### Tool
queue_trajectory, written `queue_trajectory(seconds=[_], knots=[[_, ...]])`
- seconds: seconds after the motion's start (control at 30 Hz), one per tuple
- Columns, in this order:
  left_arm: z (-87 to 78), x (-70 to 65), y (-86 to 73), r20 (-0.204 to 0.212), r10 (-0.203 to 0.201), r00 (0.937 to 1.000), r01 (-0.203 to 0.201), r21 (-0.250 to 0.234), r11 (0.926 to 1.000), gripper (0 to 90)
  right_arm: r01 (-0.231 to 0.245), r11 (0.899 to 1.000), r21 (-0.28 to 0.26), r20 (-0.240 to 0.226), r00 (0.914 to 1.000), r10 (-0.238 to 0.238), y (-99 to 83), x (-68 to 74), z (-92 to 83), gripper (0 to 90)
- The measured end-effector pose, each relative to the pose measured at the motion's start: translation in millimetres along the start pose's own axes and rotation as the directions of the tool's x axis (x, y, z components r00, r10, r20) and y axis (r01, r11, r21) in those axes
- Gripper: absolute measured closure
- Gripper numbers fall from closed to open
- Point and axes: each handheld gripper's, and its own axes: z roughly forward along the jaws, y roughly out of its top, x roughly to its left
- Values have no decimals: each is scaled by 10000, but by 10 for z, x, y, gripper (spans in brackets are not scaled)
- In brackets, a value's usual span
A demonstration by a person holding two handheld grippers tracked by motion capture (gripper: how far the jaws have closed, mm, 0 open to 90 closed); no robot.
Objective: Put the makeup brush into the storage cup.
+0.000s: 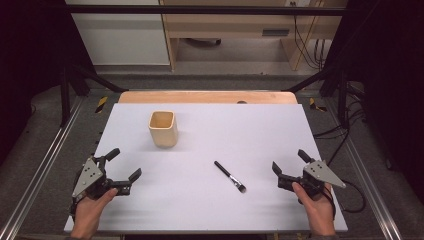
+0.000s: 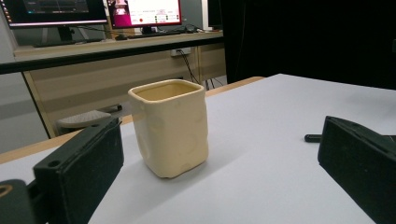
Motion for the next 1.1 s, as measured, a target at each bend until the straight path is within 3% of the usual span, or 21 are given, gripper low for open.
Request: queue_trajectory(seconds=[0.23, 0.4, 0.47, 0.63, 0.67, 0.87, 0.9, 1.0, 1.1], knots=[[-18, -1, 10, -4, 26, 10000, -26, -13, 10000, 0, 56, 10000, 80, 19, 10000, -56, 14, 9, -22, 26], [-32, 5, 11, -55, 87, 9999, -87, 41, 10000, 0, 19, 9978, 665, -115, 9999, -11, 37, 102, -41, 40], [-35, 10, 12, -60, 87, 9999, -86, 50, 10000, 0, 199, 9950, 981, -282, 9995, -172, 33, 140, -28, 40], [-29, 18, 7, -92, 74, 9999, -73, 102, 9999, 0, 159, 9897, 1424, -585, 9983, -77, 24, 200, 7, 41], [-24, 21, 6, -81, 51, 10000, -50, 117, 9999, 0, 123, 9851, 1717, -736, 9973, 3, 17, 219, 24, 43], [-26, 16, 9, -115, 91, 9999, -88, 200, 9998, 0, 277, 9838, 1769, -977, 9952, -105, 29, 307, 62, 39], [-32, 14, 9, -120, 83, 9999, -81, 204, 9998, 0, 481, 9829, 1776, -1079, 9937, -292, 49, 357, 81, 41], [-56, 18, 11, -209, 45, 9998, -41, 183, 9998, 0, 700, 9740, 2154, -1274, 9909, -431, 87, 476, 136, 55], [-83, 22, -5, -258, 88, 9996, -81, 268, 9996, 1, 878, 9499, 3001, -1387, 9892, -476, 117, 608, 227, 66]])
